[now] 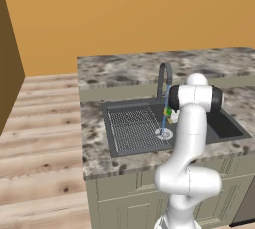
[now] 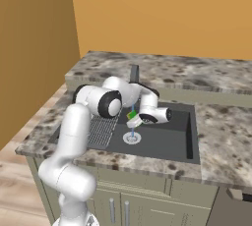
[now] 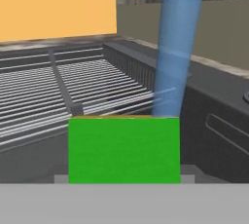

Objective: Soak the sponge with water for a few seconds and then drop it inside the sink.

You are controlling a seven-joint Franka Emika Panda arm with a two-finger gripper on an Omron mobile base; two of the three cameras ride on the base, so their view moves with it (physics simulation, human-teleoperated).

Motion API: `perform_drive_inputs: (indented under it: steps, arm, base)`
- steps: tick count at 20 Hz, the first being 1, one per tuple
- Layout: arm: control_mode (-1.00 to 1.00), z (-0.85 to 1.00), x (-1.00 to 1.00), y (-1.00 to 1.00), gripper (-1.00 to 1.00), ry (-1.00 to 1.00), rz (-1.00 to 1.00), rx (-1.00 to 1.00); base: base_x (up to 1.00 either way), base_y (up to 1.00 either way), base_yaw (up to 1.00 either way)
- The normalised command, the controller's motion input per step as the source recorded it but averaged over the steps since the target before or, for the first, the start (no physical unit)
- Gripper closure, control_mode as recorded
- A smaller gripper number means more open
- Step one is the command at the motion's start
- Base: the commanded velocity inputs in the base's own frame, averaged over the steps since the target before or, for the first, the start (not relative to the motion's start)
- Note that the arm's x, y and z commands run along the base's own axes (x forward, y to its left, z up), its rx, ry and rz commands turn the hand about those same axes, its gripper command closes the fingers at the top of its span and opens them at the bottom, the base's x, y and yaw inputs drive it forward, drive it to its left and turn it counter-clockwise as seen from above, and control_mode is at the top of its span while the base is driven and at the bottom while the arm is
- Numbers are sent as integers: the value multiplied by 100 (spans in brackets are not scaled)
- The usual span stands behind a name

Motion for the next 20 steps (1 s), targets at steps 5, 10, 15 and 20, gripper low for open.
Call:
perform_drive_inputs:
  steps: [5,10,15,20]
  arm:
    - [-100,14,-1,-40,100,0,0,0]
    - [-100,48,-19,-54,100,0,0,0]
    - [-100,53,-35,-46,100,2,0,0]
    - [-100,31,-42,-42,100,8,0,0]
  base:
    - [0,0,0]
    - [0,0,0]
    - [0,0,0]
    - [0,0,0]
